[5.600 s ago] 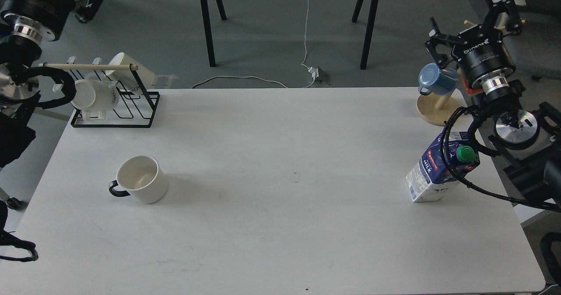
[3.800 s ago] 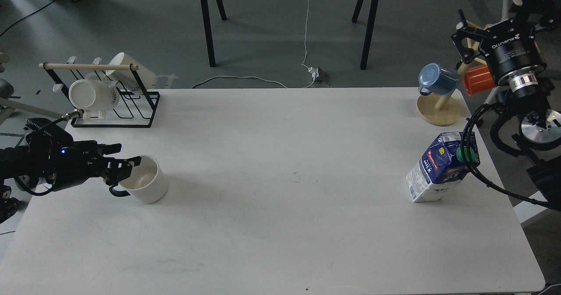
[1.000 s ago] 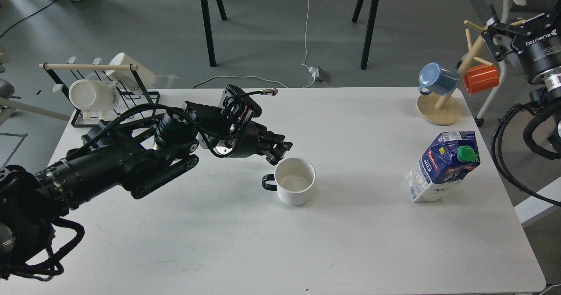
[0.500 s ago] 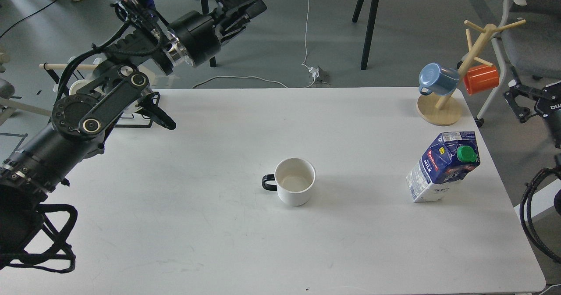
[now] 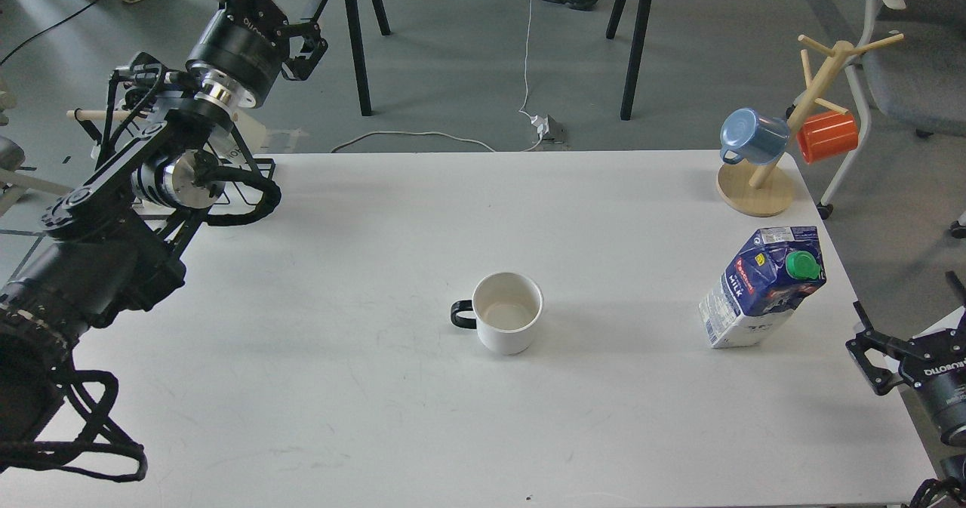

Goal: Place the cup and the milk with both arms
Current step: 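Lower the right gripper and grasp the blue-and-white milk carton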

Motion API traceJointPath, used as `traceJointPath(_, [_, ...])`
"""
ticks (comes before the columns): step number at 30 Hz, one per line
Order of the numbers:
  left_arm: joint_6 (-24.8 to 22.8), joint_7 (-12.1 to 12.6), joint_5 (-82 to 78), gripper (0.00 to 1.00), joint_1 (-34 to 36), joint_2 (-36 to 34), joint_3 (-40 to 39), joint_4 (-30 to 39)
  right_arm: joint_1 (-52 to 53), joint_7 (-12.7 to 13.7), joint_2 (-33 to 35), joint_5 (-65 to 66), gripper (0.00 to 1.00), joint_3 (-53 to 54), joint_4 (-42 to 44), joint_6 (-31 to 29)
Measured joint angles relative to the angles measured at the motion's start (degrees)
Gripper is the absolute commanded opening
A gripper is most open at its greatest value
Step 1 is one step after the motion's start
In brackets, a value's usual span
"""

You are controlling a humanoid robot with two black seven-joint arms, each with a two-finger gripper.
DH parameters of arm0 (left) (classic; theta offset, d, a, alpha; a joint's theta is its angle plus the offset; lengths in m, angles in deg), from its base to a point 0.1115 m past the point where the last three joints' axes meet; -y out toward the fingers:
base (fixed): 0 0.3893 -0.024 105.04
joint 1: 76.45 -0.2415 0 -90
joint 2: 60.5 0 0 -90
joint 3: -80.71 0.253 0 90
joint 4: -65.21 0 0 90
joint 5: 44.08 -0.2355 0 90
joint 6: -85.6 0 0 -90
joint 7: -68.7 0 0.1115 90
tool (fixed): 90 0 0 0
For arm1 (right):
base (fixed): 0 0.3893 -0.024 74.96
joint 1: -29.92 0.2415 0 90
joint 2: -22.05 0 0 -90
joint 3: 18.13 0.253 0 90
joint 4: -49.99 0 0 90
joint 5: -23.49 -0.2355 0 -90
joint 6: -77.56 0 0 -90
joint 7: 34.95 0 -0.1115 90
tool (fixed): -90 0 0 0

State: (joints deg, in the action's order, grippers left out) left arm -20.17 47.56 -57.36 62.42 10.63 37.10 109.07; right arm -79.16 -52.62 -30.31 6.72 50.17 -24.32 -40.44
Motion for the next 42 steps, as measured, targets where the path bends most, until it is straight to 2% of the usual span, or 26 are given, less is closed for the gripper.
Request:
traceJointPath(7, [0.1,0.1,1.9,1.00,-0.2,0.1,0.3,0.0,-1.3,0.3,-5.9,0.4,1.00,-3.4,0.1,0.0])
traceJointPath(16, [0.0,0.8,1.8,1.00,-0.2,-1.2,0.8,-0.1,4.0,0.6,-14.0,0.6,1.00,-5.3,1.8,0.0])
traceJointPath(33, [-0.6,2.4,1.5,1.00,-0.1,-2.2,1.1,-0.1,9.6,0.5,-18.0,0.6,0.97,-6.2,4.7,0.0])
traceJointPath(38, [-0.6,2.5,1.5,1.00,-0.1,-2.3,1.1,-0.1,9.8,0.3,-19.0,0.6,0.94,-6.1,5.0,0.0])
traceJointPath(42, [-0.6,2.5,1.5,1.00,0.0,-3.0,1.1,-0.1,9.9,0.2,-19.0,0.6,0.87,-5.6,5.1,0.0])
